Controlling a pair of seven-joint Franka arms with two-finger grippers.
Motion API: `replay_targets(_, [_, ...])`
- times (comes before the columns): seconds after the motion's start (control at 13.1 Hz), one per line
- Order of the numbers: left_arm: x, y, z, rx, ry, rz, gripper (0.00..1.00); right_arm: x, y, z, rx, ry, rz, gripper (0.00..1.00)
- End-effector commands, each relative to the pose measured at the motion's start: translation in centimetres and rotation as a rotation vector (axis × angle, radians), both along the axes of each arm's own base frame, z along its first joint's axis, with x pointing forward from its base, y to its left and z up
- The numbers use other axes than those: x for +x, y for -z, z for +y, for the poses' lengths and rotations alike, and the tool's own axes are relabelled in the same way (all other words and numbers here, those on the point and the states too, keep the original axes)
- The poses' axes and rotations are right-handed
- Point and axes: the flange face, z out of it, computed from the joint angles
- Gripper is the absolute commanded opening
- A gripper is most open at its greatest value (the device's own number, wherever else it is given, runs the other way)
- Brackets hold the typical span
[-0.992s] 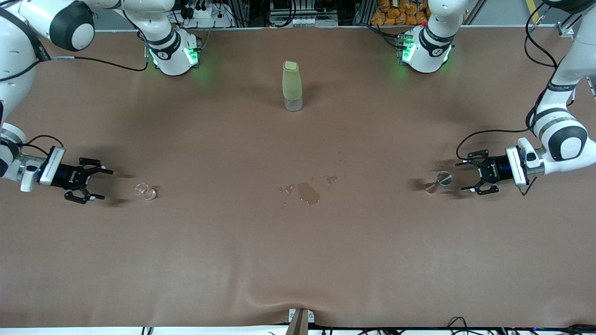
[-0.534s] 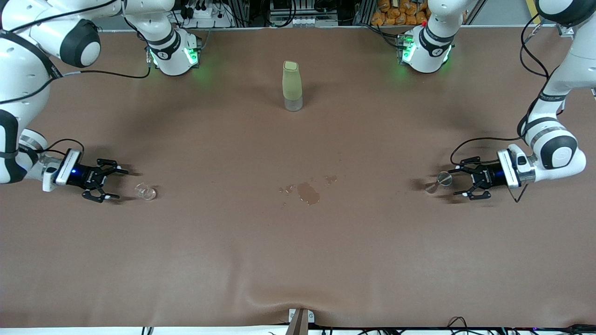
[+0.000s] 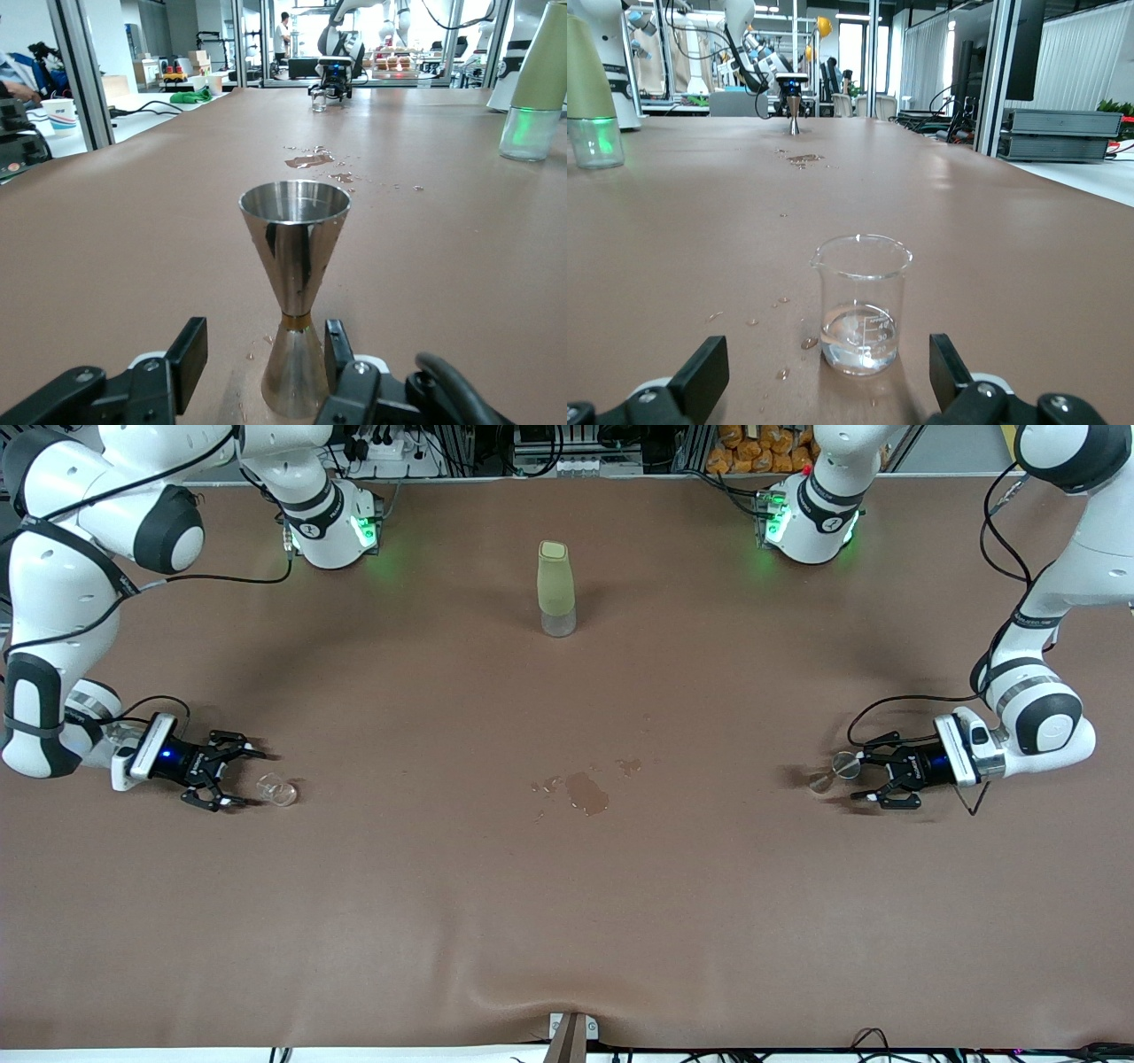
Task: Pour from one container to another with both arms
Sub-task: 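Close the left gripper on the jigger while the right gripper grasps the beaker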
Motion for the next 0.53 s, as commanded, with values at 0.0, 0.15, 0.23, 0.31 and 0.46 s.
replay_targets(0.0, [0.7,0.5,-0.9,-0.029,0.009,-0.028,0.61,-0.5,1.5,0.4,0.006,0.011,-0.204,1.0])
replay_targets(0.15, [0.7,0.4,-1.0,-0.034,0.012,-0.028,0.58,-1.0,2.3,1.4,0.032,0.046,-0.198,1.0])
replay_targets(0.23, [0.7,0.4,-1.1,-0.036,0.013,-0.027,0.57,-1.0,2.6,1.7,0.042,0.074,-0.202,1.0])
replay_targets(0.31, [0.7,0.4,-1.2,-0.04,0.017,-0.025,0.52,-0.7,2.7,2.3,0.053,0.08,-0.209,1.0])
replay_targets(0.46, [0.6,0.4,-1.3,-0.042,0.018,-0.023,0.5,-0.4,2.9,3.2,0.063,0.078,-0.21,1.0])
